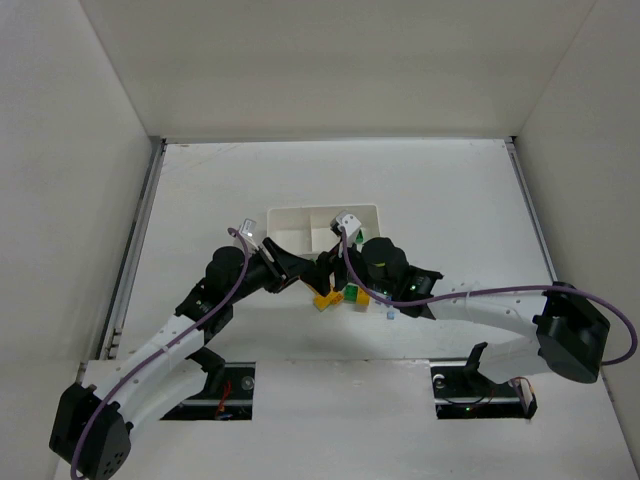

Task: Sort the legos into containers by color

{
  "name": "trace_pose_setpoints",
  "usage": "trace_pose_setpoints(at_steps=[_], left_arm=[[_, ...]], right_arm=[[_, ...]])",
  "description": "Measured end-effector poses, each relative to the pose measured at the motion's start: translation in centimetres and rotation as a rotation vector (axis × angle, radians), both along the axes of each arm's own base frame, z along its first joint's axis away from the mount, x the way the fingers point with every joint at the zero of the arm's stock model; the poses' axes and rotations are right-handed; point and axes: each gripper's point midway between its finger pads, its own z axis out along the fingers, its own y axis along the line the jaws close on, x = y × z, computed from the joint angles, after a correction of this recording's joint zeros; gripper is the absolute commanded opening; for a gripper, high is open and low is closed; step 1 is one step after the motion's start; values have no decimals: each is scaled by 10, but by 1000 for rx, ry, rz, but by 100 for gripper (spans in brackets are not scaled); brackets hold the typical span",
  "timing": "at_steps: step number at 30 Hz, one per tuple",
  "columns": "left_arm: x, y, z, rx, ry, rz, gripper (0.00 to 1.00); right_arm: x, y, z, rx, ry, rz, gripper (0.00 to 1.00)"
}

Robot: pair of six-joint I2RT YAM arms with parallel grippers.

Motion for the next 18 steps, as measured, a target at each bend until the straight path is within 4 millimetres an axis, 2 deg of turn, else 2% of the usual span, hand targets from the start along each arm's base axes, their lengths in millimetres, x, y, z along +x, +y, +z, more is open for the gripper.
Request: trace_pose_setpoints(at_steps=[6, 10, 16, 18], left_arm=[[-1, 1, 0, 1, 2, 2, 18], [-1, 2, 0, 1, 3, 5, 25], [0, 5, 2, -6, 1, 18, 53], [2, 8, 6, -13, -12, 31, 60]], right_arm=[[0, -1, -2, -10, 5, -5, 49], [0, -1, -2, -6, 9, -5, 43], [0, 0, 0, 13, 26, -12, 41], [-1, 1, 2, 28, 37, -16, 41]])
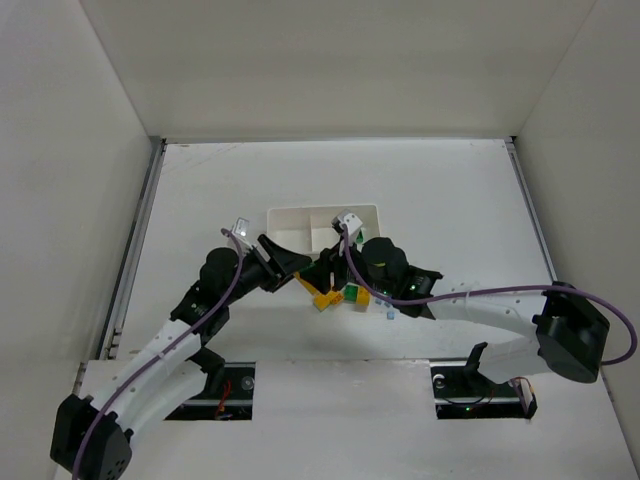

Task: Sort the legos into containers by color

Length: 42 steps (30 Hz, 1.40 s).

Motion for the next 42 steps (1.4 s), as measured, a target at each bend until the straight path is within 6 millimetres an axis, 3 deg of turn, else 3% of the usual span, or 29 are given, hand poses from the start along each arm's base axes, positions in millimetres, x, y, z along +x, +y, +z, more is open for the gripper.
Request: trace_pose_setpoints(at_steps=[6, 10, 13, 22, 30, 42], left_arm=[[12, 24, 19, -37, -82, 100, 65], [18, 47, 28, -56, -135, 189, 53], [15, 54, 26, -58, -154, 209, 47], [-2, 35, -7, 18, -124, 134, 56], [-5, 19, -32, 124, -107, 98, 59], [9, 14, -17, 116, -198, 142, 56]], right_arm=[[1, 3, -9, -1, 39, -12, 41], [3, 3, -16, -8, 57, -28, 42], [10, 1, -18, -3, 69, -63, 42], [56, -13, 1, 52, 71, -264, 42], [74, -12, 12, 81, 52, -350, 42], [67, -3, 0, 84, 99, -356, 42]])
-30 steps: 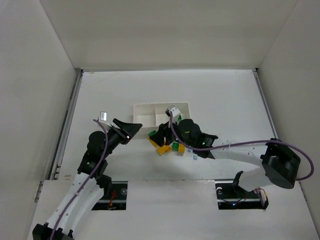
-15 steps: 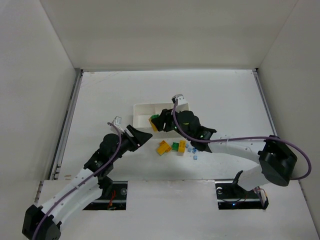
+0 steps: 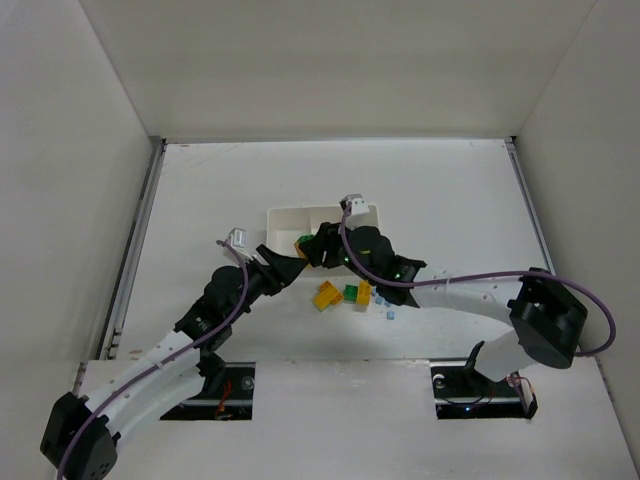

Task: Sort the legos into containers by color

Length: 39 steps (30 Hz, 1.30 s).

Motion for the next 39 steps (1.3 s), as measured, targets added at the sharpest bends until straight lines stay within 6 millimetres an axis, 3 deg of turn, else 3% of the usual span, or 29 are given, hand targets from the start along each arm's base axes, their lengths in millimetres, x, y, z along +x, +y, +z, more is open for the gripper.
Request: trace_pose_setpoints(at_steps=[11, 19, 25, 30, 34, 39], left_arm=[[8, -8, 7, -10, -45, 2, 39], [6, -13, 13, -7, -85, -5, 13], [-2, -9, 17, -8, -131, -10, 8], [-5, 4, 22, -2, -161, 18, 9], [-3, 14, 20, 16, -161, 50, 9], [8, 18, 6, 94, -100, 76, 10]], right_arm=[[-10, 9, 3, 72, 61, 9, 42], [-12, 11, 5, 124, 101, -7, 41], [-20, 8, 14, 170, 122, 4, 41], [-23, -6, 40, 245, 121, 16, 41], [-9, -29, 55, 275, 96, -25, 42], [25, -71, 45, 188, 62, -163, 42]])
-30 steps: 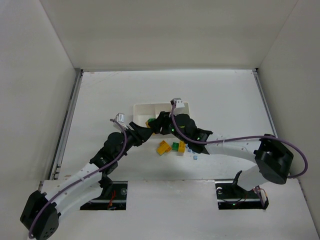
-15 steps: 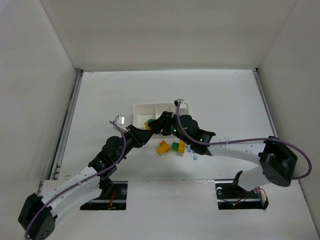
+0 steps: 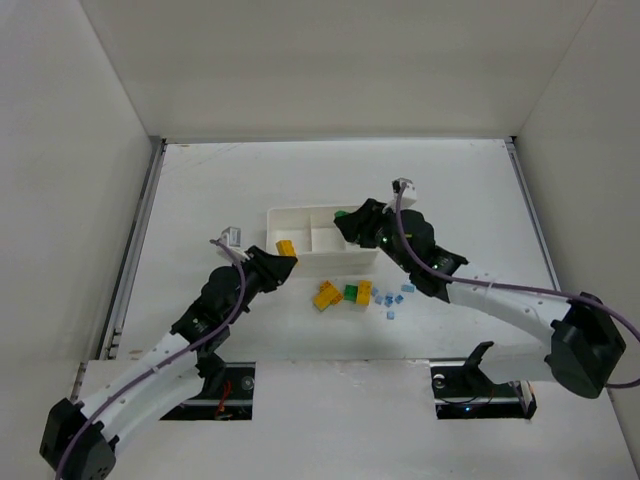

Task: Sort the legos into containers by color

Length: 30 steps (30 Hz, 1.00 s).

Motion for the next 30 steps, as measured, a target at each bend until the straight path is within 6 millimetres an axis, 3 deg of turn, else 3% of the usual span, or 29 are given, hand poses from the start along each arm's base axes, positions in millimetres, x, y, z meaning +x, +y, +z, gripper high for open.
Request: trace_pose_setpoints(at_steps=[5, 12, 15, 19, 22, 24, 26, 28, 30], left_arm=[[25, 2, -11, 93, 71, 45, 11], [57, 10, -27, 197, 138, 100, 11], [66, 11, -29, 228, 145, 106, 11], [76, 11, -25, 254, 133, 107, 12], [81, 13, -26, 272, 133, 112, 12], [83, 14, -29, 284, 139, 114, 12], [85, 15, -36, 303, 153, 114, 13], [86, 16, -42, 322, 165, 110, 13], [88, 15, -47, 341, 176, 106, 14]], right_arm=[[30, -41, -38, -182, 37, -137, 42], [47, -52, -94, -400, 122, -168, 45], [53, -54, -102, -449, 128, -178, 56], [58, -57, -96, -466, 110, -204, 74], [60, -60, -89, -471, 91, -220, 76], [60, -62, -83, -468, 80, -230, 72], [56, -63, -76, -460, 64, -232, 60], [44, -62, -70, -449, 46, -220, 45], [26, -58, -69, -439, 36, -193, 39]])
